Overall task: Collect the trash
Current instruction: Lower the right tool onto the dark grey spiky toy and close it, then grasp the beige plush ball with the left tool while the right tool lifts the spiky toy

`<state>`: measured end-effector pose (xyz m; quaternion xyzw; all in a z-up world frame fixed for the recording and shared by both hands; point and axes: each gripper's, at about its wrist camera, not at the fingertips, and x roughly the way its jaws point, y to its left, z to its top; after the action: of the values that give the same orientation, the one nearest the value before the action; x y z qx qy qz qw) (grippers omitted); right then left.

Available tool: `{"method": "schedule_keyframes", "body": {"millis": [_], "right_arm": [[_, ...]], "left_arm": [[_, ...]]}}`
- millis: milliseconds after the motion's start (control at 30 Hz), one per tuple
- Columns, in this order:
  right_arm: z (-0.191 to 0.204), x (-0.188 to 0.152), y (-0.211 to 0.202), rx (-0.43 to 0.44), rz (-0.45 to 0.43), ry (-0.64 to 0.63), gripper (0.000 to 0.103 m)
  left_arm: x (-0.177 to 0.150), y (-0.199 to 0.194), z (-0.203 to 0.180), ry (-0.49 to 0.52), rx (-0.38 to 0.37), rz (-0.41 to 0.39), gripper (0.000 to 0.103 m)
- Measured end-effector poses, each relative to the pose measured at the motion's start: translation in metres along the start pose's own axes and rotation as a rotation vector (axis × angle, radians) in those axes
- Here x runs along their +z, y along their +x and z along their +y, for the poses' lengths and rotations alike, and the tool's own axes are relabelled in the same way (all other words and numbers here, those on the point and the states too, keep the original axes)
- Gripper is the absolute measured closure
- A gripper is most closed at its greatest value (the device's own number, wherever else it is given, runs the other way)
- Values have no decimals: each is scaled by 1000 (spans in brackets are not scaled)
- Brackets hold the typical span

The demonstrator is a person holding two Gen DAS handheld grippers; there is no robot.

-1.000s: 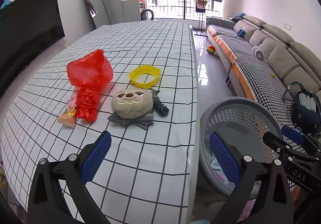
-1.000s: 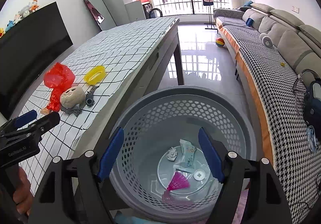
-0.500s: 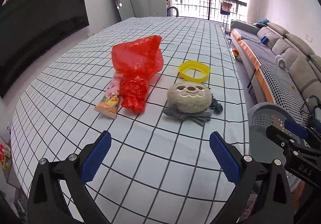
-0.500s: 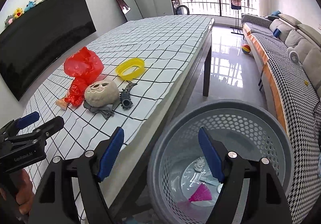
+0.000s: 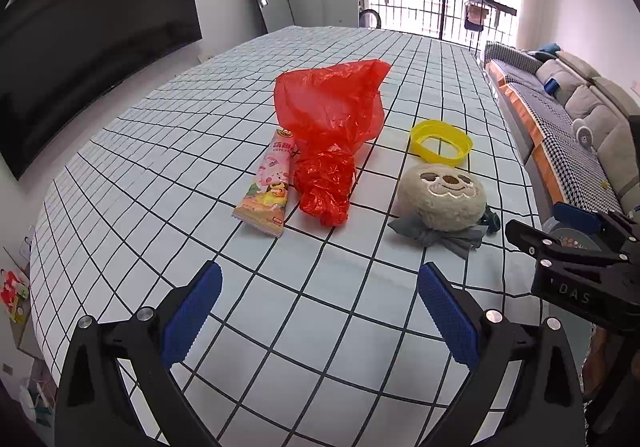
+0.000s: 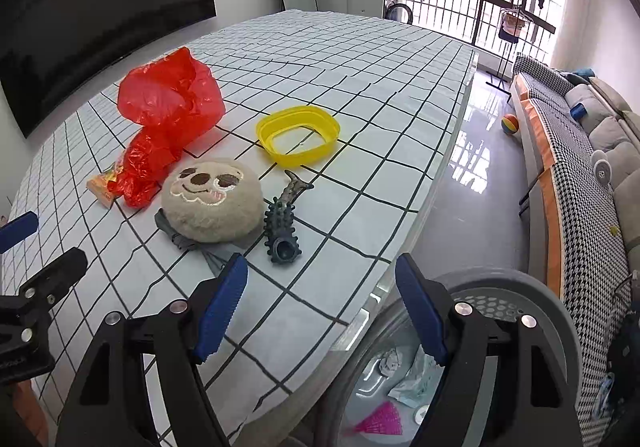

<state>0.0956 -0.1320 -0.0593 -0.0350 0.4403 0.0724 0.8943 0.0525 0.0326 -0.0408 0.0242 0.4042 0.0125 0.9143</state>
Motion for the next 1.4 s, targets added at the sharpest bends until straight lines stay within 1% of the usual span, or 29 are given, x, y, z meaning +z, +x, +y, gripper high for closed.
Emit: {"method": "schedule_keyframes", "body": {"millis": [233,400,467,533,667,767,833,867,900,933,1033,1167,1400], "right_arm": [[10,13,27,-35,59,-68,30],[17,20,36,-55,68,-107,31],[18,23,40,-55,73,-112,36],[19,25,44,-52,83,-115,45],[22,27,47,-41,86,-118,51],[25,28,47,-22,92,-120,62],[28,27,46,-8,92,-118,71],[29,26,46,-3,91,-120,73],[30,26,46,5,91,-121,79],[30,26,45,11,91,-118,81],[27,23,43,25,86,-95,81],[11,18,32,50,67,-37,81],[-11,-2,0,53,21,53,81]], "left_arm": [[1,8,5,-6,-11,16,7],[1,11,8,-15,-11,21,7],[1,11,8,-15,-12,23,7],[1,12,8,-14,-11,24,7],[1,11,7,-15,-15,24,7],[1,11,6,-15,-20,25,7],[1,12,4,-17,-26,30,7],[1,12,3,-18,-30,33,7],[1,12,2,-19,-34,34,7],[1,12,0,-16,-36,36,7],[1,12,-5,-10,-41,42,7],[2,10,-10,-10,-46,43,7],[11,10,-25,-3,-67,38,7]]}}
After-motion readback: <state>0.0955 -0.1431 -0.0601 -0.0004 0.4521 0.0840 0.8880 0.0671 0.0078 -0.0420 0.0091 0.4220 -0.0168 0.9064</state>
